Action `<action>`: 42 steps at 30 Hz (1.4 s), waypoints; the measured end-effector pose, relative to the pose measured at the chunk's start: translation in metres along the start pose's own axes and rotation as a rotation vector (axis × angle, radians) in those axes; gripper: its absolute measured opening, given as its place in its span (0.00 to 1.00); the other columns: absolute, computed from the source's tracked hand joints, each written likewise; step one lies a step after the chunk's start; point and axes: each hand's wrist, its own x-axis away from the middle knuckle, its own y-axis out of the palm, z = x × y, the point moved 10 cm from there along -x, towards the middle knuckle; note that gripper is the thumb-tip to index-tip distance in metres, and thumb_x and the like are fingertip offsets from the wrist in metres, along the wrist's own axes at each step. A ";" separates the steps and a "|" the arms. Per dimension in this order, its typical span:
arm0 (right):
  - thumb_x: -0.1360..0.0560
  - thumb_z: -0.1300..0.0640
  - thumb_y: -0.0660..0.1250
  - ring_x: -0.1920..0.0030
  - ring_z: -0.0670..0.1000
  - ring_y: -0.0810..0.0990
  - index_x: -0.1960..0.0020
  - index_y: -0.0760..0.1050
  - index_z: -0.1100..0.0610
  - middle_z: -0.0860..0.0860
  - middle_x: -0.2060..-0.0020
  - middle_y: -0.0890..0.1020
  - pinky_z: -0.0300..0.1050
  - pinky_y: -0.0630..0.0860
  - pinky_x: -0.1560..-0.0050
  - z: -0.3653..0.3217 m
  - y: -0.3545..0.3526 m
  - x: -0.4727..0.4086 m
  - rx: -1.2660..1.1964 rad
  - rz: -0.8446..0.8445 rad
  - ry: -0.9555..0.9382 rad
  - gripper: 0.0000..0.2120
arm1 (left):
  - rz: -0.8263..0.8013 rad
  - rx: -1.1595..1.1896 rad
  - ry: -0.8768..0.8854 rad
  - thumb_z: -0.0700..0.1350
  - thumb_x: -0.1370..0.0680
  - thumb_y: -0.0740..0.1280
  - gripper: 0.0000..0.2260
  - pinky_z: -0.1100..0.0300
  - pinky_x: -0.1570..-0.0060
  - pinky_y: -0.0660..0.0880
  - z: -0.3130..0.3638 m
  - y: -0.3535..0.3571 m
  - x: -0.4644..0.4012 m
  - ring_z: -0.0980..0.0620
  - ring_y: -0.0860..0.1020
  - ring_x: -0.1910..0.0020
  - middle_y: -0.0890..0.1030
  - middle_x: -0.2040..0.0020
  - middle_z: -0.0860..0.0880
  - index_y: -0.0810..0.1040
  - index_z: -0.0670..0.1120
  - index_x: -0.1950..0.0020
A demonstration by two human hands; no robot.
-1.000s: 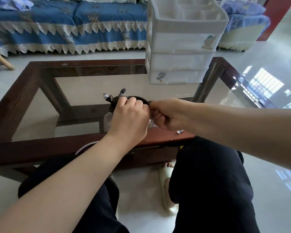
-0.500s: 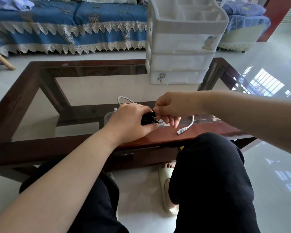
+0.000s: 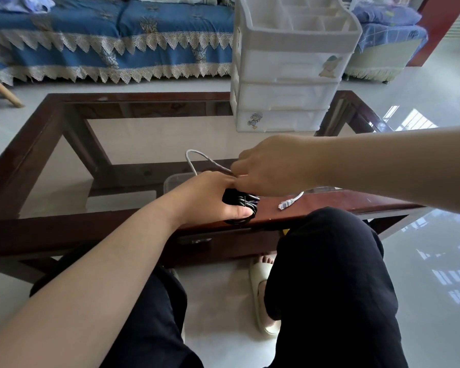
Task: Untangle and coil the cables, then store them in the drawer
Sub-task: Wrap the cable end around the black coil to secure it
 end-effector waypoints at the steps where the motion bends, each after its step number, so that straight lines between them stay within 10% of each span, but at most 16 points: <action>1: 0.20 0.59 0.51 0.49 0.56 0.76 0.40 0.71 0.57 0.53 0.49 0.75 0.47 0.71 0.58 0.002 0.011 -0.003 0.011 -0.096 0.038 0.14 | -0.001 -0.015 -0.010 0.56 0.27 0.71 0.07 0.72 0.56 0.69 0.000 0.001 0.000 0.66 0.75 0.56 0.77 0.59 0.67 0.79 0.57 0.52; 6: 0.23 0.52 0.58 0.62 0.52 0.75 0.60 0.73 0.53 0.49 0.64 0.75 0.44 0.72 0.65 0.034 0.026 0.002 -0.478 -0.116 0.446 0.10 | 0.101 -0.172 -0.035 0.57 0.26 0.69 0.11 0.62 0.52 0.69 0.004 -0.008 0.001 0.56 0.77 0.50 0.80 0.55 0.60 0.80 0.55 0.47; 11: 0.26 0.59 0.62 0.81 0.45 0.62 0.67 0.71 0.59 0.49 0.79 0.69 0.34 0.56 0.82 0.033 0.092 0.031 -1.838 0.084 1.218 0.11 | 0.356 -0.689 0.014 0.56 0.29 0.71 0.15 0.52 0.52 0.70 0.019 -0.017 0.000 0.44 0.79 0.54 0.83 0.58 0.47 0.82 0.46 0.53; 16: 0.23 0.61 0.58 0.82 0.41 0.61 0.69 0.68 0.58 0.46 0.79 0.66 0.26 0.55 0.84 -0.002 0.104 0.014 -2.730 0.257 1.232 0.15 | 0.466 -0.823 0.021 0.50 0.33 0.74 0.12 0.51 0.57 0.70 0.027 -0.021 0.001 0.42 0.77 0.61 0.79 0.64 0.45 0.78 0.43 0.60; 19: 0.22 0.58 0.62 0.79 0.41 0.70 0.63 0.74 0.58 0.48 0.76 0.74 0.29 0.63 0.83 0.003 0.100 0.023 -2.562 0.217 1.132 0.12 | 0.465 -0.761 0.040 0.50 0.33 0.75 0.12 0.52 0.56 0.70 0.024 -0.025 0.001 0.42 0.78 0.60 0.80 0.63 0.46 0.79 0.44 0.59; 29: 0.24 0.56 0.65 0.61 0.46 0.78 0.45 0.77 0.46 0.45 0.59 0.82 0.46 0.77 0.56 0.054 0.031 0.037 -0.861 0.247 0.694 0.10 | 0.141 -0.170 -0.140 0.61 0.27 0.69 0.17 0.56 0.43 0.71 -0.009 -0.009 -0.003 0.52 0.77 0.42 0.82 0.45 0.55 0.80 0.55 0.43; 42: 0.25 0.58 0.68 0.62 0.37 0.76 0.49 0.80 0.50 0.40 0.62 0.79 0.27 0.69 0.61 0.057 0.033 0.037 -0.924 0.197 0.601 0.07 | -0.025 0.134 -0.113 0.56 0.28 0.73 0.11 0.62 0.52 0.76 -0.007 -0.005 -0.003 0.63 0.79 0.56 0.83 0.56 0.58 0.81 0.53 0.49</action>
